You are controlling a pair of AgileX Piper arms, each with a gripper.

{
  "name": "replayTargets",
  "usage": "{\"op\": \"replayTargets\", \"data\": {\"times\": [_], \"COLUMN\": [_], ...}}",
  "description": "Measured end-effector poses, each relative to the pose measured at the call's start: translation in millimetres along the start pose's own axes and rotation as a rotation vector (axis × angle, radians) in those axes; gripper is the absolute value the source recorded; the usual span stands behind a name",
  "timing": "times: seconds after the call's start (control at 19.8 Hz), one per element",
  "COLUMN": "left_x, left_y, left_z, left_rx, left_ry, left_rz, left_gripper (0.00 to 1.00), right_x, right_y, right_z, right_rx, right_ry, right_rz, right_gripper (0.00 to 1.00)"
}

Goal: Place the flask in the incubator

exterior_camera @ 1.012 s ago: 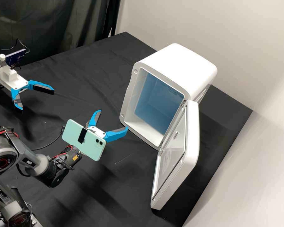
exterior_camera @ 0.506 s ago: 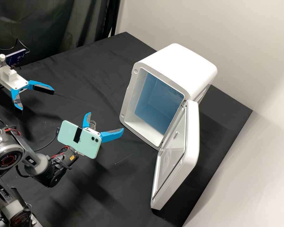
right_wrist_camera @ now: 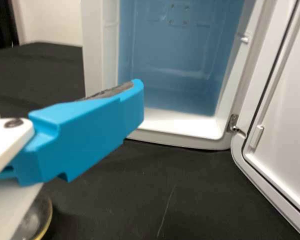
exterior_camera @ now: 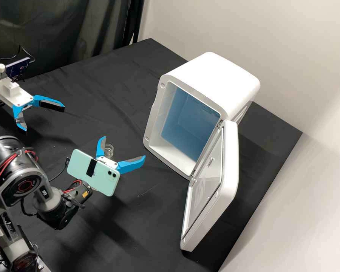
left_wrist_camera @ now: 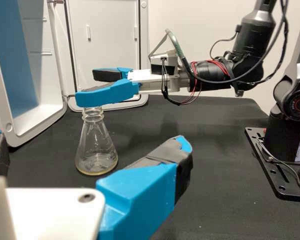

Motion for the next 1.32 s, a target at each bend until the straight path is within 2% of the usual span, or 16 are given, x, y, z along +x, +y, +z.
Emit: {"op": "replayTargets", "data": {"times": [0.15, 0.4, 0.91, 1.11, 1.32], "left_x": [-0.4, -0.9, -0.9, -0.9, -0.9], "left_y": [1.0, 2.1, 1.3, 1.3, 1.3], "left_z": [0.6, 1.2, 2.4, 2.4, 2.4], "left_rx": [0.005, 0.011, 0.018, 0.018, 0.018], "left_ry": [-0.001, -0.002, -0.016, -0.016, -0.016], "left_rz": [0.006, 0.012, 0.003, 0.003, 0.003], "left_gripper": [1.00, 1.00, 1.00, 1.00, 1.00], "right_x": [0.7, 1.3, 0.3, -6.7, -17.9], "right_y": [-3.8, -6.3, -3.2, 0.8, 17.7], "right_z": [4.7, 7.2, 5.4, 5.1, 4.6], "right_rx": [0.014, 0.054, 0.048, 0.044, 0.041], "right_ry": [-0.012, -0.021, -0.010, -0.018, -0.027], "right_rz": [-0.027, -0.041, -0.028, -0.002, 0.090], "right_gripper": [1.00, 1.00, 1.00, 1.00, 1.00]}}
